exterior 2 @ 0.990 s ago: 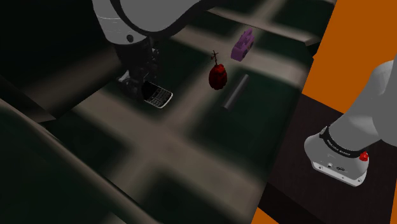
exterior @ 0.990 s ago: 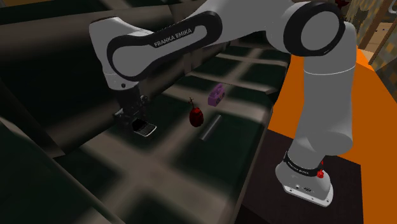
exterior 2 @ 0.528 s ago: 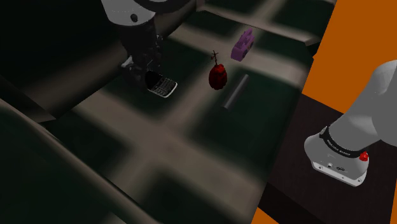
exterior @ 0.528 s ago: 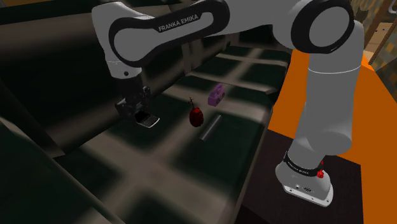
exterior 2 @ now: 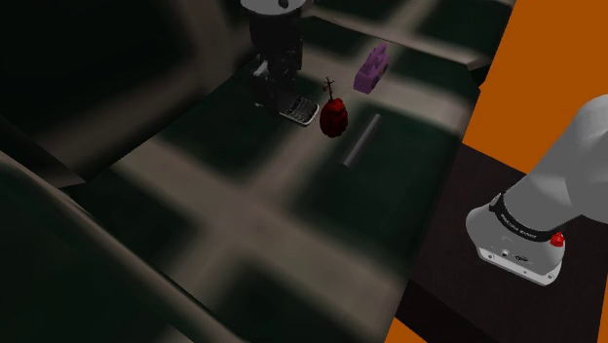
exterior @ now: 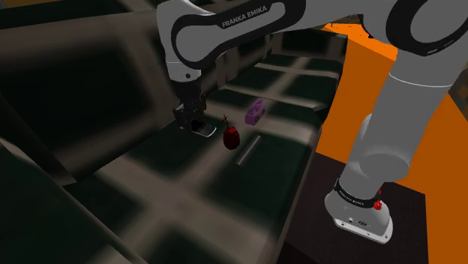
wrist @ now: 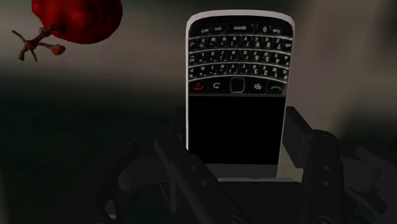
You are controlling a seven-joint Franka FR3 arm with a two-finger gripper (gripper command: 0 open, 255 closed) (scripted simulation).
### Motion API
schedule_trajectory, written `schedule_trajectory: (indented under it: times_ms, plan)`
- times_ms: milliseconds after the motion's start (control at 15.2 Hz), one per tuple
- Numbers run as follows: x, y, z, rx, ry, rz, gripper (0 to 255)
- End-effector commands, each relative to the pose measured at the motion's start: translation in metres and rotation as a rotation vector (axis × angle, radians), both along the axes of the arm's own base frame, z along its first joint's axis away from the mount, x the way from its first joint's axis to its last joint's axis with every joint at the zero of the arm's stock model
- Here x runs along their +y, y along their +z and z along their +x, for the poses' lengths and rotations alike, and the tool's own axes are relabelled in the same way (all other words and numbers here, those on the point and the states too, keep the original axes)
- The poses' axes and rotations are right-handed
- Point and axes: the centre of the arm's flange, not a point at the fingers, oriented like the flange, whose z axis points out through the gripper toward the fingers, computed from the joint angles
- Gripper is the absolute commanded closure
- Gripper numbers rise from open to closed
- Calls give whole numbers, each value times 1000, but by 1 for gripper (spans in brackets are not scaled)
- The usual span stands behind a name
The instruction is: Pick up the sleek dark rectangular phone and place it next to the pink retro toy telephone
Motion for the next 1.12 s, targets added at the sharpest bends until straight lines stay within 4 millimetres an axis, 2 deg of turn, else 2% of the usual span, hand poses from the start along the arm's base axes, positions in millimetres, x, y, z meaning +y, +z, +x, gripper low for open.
schedule_trajectory:
  times_ms: [0,1056]
  plan:
    - [-25,0,-9,0,1,1,255]
    - [-226,0,-73,0,1,1,255]
